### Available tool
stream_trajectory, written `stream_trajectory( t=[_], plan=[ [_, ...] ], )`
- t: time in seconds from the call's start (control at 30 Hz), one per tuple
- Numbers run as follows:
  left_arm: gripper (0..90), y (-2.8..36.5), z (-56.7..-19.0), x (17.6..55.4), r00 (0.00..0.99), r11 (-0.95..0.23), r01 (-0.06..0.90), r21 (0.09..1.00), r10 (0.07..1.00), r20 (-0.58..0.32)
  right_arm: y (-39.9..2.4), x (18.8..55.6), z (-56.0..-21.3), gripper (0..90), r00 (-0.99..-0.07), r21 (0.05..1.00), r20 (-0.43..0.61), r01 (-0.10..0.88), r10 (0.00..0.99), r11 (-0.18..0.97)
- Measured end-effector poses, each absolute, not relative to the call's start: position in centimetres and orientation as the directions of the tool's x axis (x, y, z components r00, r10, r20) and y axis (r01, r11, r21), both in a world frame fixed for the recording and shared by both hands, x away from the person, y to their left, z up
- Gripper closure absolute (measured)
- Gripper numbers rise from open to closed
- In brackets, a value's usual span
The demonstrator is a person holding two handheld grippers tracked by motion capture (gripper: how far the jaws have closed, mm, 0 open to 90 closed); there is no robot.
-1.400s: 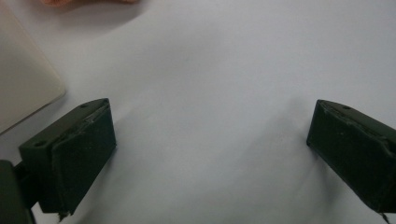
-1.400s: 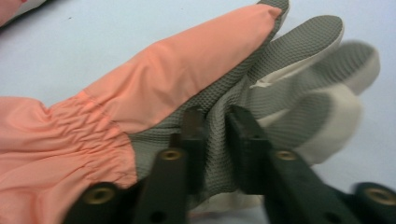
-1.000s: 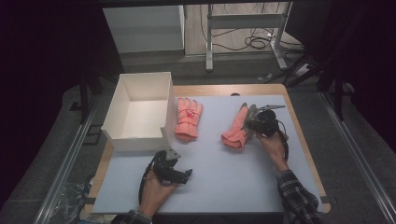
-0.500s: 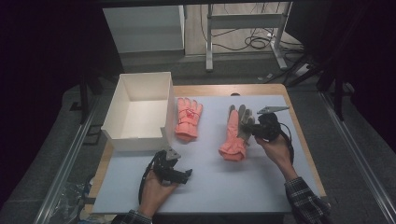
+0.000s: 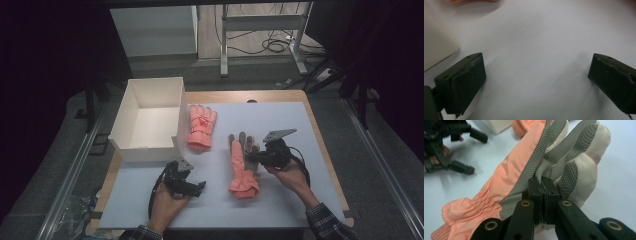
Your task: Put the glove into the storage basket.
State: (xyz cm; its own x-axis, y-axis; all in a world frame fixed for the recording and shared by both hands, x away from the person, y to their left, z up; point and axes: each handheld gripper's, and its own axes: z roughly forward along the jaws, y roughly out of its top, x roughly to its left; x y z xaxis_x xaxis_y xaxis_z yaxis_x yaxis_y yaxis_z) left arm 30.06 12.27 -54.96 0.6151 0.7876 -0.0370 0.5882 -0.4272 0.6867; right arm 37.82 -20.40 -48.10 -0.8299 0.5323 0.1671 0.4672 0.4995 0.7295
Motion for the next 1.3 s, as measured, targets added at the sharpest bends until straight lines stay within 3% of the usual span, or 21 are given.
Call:
stream_trajectory(
  t=[0.33,0.73,0.97,1.3],
  plan=[
    [1.1,12.3,-55.0,30.1,0.615,-0.427,0.588,0.687,0.787,-0.037,-19.8,38.2,-50.3,82.5,-0.836,0.709,0.113,0.446,0.537,0.546],
    [1.1,12.3,-55.0,30.1,0.615,-0.427,0.588,0.687,0.788,-0.036,-19.4,39.0,-48.2,56.5,-0.824,0.764,0.008,0.371,0.566,0.528],
    [1.1,12.3,-55.0,30.1,0.615,-0.427,0.587,0.688,0.788,-0.036,-18.2,40.2,-47.1,48.6,-0.812,0.782,0.015,0.373,0.583,0.5],
    [1.1,12.3,-55.0,30.1,0.616,-0.428,0.587,0.687,0.787,-0.035,-15.3,42.8,-45.9,42.1,-0.804,0.782,0.104,0.43,0.586,0.451]
  ],
)
